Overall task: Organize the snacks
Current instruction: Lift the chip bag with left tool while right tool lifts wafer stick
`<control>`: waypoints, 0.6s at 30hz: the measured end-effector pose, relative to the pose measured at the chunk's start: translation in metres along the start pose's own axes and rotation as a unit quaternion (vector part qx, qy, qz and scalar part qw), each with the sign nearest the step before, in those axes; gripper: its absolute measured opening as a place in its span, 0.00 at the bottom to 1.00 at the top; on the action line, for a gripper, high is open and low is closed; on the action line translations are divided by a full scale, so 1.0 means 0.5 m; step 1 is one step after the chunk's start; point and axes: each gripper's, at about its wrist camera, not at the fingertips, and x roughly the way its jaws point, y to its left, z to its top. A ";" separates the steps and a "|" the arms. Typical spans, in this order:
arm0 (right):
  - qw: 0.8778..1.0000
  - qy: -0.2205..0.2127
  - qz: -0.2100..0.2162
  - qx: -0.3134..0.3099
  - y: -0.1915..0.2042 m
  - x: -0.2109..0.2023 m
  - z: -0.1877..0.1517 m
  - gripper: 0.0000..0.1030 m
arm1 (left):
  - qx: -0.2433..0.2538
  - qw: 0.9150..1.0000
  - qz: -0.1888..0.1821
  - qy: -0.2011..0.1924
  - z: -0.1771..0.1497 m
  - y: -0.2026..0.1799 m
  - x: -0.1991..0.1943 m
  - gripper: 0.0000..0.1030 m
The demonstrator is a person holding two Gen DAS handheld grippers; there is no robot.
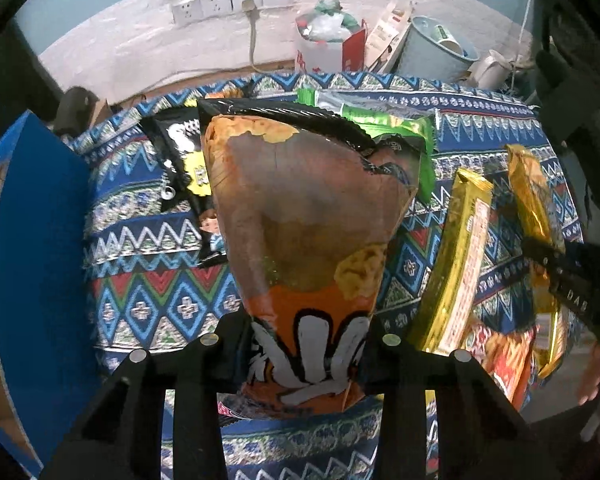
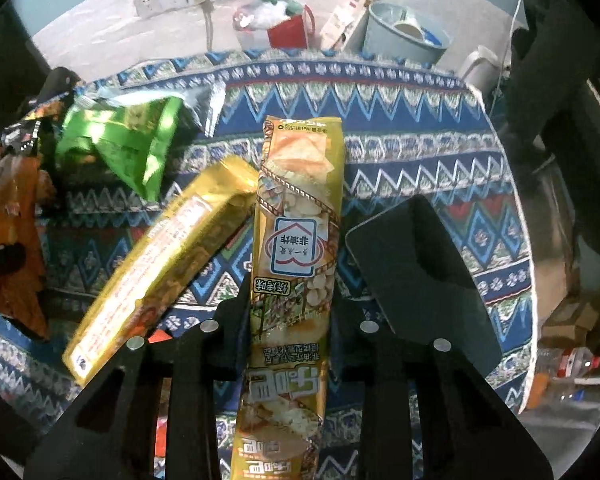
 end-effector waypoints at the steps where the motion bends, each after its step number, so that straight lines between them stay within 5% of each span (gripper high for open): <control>1: 1.000 -0.005 0.001 -0.003 0.000 -0.011 0.002 0.28 | 0.004 1.000 0.002 -0.004 -0.002 0.001 -0.007 0.39; 18: 0.995 -0.082 0.004 -0.054 0.093 -0.135 0.030 0.28 | 0.032 0.996 0.036 -0.072 -0.037 0.048 -0.140 0.39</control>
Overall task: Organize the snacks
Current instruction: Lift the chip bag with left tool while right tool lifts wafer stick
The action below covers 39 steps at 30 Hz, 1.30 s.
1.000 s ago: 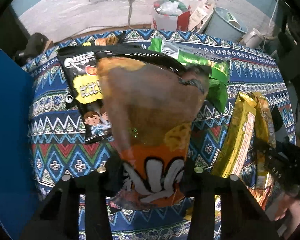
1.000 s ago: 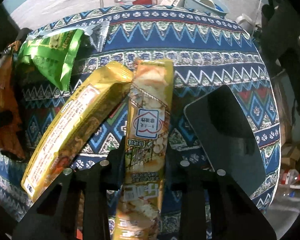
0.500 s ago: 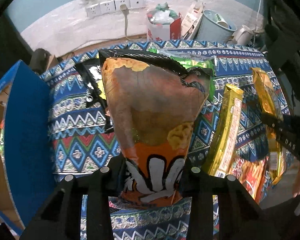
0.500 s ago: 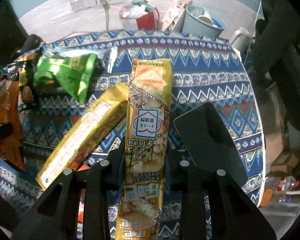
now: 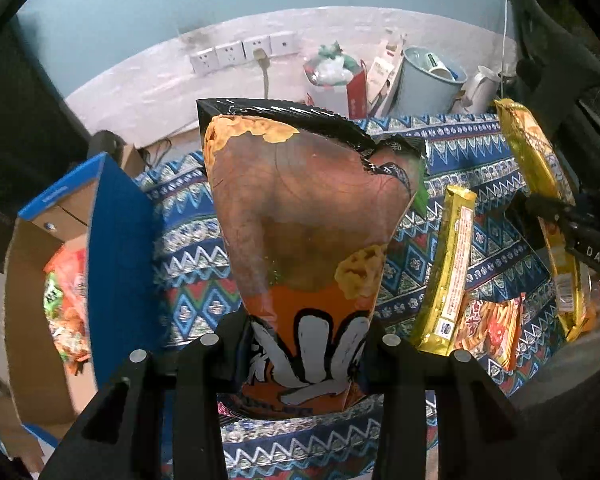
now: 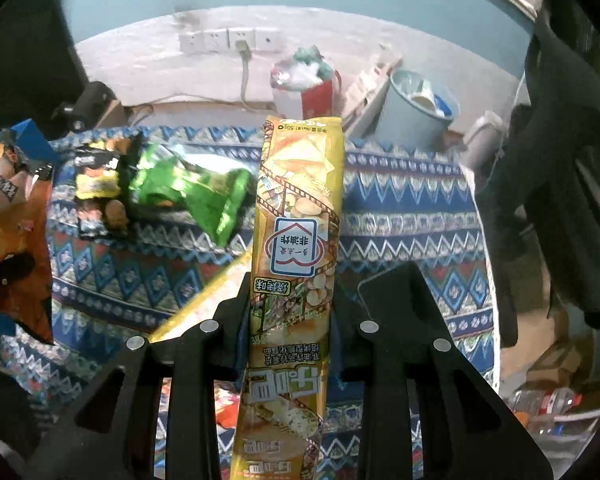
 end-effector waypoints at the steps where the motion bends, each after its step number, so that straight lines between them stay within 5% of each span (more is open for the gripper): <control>1: 1.000 -0.006 0.002 -0.004 0.007 -0.009 0.005 0.28 | 0.001 1.000 0.002 -0.003 0.000 0.003 -0.004 0.39; 23: 0.995 -0.056 0.067 -0.048 0.175 -0.092 0.102 0.28 | -0.045 0.997 0.025 -0.065 -0.006 0.157 -0.118 0.39; 39: 0.987 -0.064 0.109 -0.095 0.355 -0.109 0.159 0.28 | -0.100 0.991 0.042 -0.076 -0.053 0.294 -0.144 0.39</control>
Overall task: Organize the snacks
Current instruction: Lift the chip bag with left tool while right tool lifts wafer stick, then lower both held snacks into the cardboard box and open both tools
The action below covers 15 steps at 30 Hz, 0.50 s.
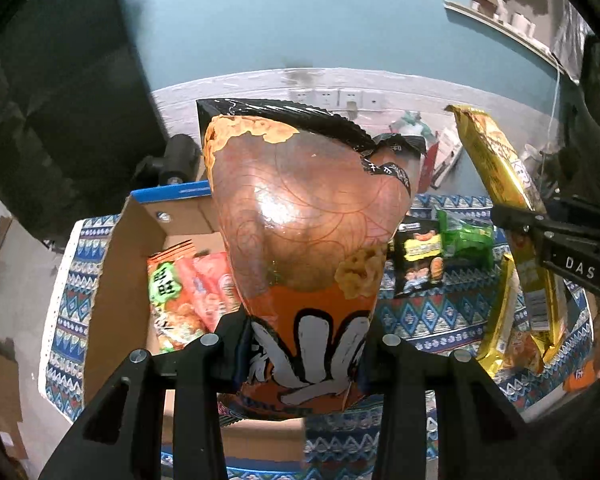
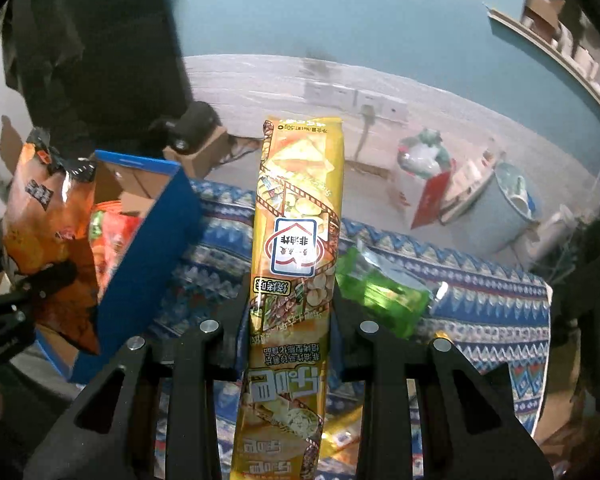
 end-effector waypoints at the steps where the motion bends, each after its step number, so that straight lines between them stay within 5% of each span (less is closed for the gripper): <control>1: 1.000 -0.001 0.002 -0.003 0.010 0.001 0.006 0.28 | -0.003 1.000 0.003 0.000 -0.002 0.008 0.002 0.39; 15: 0.998 0.008 0.043 -0.046 0.170 0.048 0.064 0.28 | -0.052 0.998 0.032 0.012 -0.029 0.137 0.020 0.39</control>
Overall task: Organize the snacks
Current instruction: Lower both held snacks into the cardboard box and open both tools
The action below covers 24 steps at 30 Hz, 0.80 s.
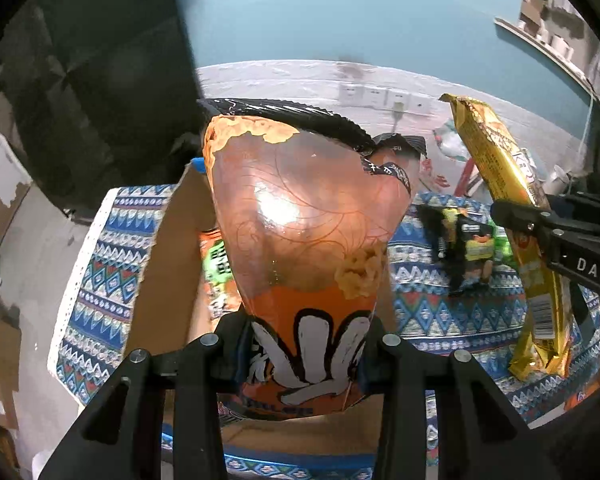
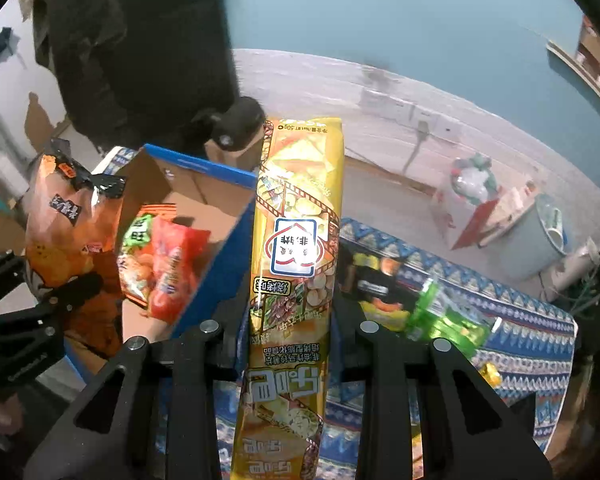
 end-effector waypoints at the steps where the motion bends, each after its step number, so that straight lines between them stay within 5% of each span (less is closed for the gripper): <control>1: 1.000 0.001 0.003 -0.002 0.008 0.004 0.004 0.28 | -0.002 1.000 0.003 0.002 -0.001 0.007 0.003 0.39; 24: 0.995 0.034 0.092 -0.023 0.184 0.111 0.077 0.28 | -0.062 0.995 0.046 0.061 -0.016 0.147 0.084 0.42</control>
